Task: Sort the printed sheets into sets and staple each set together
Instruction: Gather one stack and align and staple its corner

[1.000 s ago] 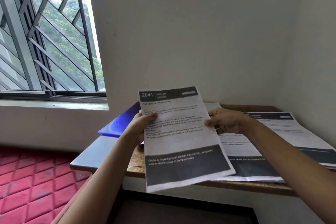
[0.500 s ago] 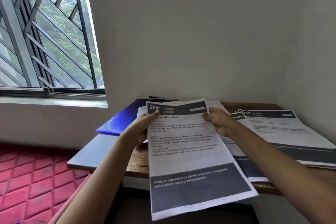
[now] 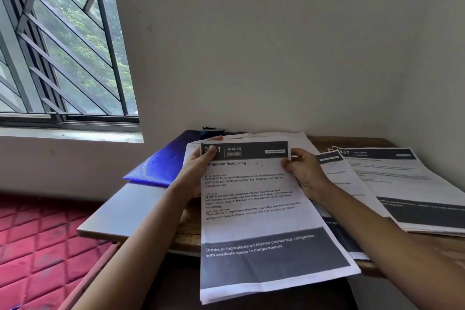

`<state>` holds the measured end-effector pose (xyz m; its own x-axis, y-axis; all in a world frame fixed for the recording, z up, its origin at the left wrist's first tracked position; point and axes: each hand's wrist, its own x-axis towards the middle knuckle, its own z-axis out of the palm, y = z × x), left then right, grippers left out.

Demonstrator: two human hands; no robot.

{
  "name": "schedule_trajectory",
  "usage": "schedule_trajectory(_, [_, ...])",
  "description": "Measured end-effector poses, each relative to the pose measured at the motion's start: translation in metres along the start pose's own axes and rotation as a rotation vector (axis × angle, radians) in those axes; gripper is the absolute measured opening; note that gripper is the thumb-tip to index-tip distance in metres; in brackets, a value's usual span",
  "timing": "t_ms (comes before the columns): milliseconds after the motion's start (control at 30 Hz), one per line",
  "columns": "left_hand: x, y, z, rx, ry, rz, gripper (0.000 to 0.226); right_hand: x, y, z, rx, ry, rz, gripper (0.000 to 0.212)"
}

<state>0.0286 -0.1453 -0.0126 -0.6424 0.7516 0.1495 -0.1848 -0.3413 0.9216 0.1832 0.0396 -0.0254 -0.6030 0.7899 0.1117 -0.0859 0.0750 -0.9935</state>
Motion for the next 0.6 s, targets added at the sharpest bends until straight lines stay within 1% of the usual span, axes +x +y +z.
schedule_trajectory(267, [0.005,-0.004,-0.003,0.014,0.050,0.017,0.024,-0.002,0.005,-0.003,-0.114,0.169,-0.212,0.021])
schedule_trajectory(400, [0.006,-0.005,-0.004,0.026,0.060,0.060,0.023,-0.004,0.004,-0.005,-0.123,0.189,-0.248,0.027])
schedule_trajectory(500, [0.006,-0.006,-0.005,0.013,0.066,0.070,0.023,-0.007,0.003,-0.006,-0.147,0.197,-0.285,0.024])
schedule_trajectory(600, [0.007,-0.005,-0.007,0.011,0.101,0.072,0.024,-0.012,0.000,-0.006,-0.181,0.198,-0.375,0.020])
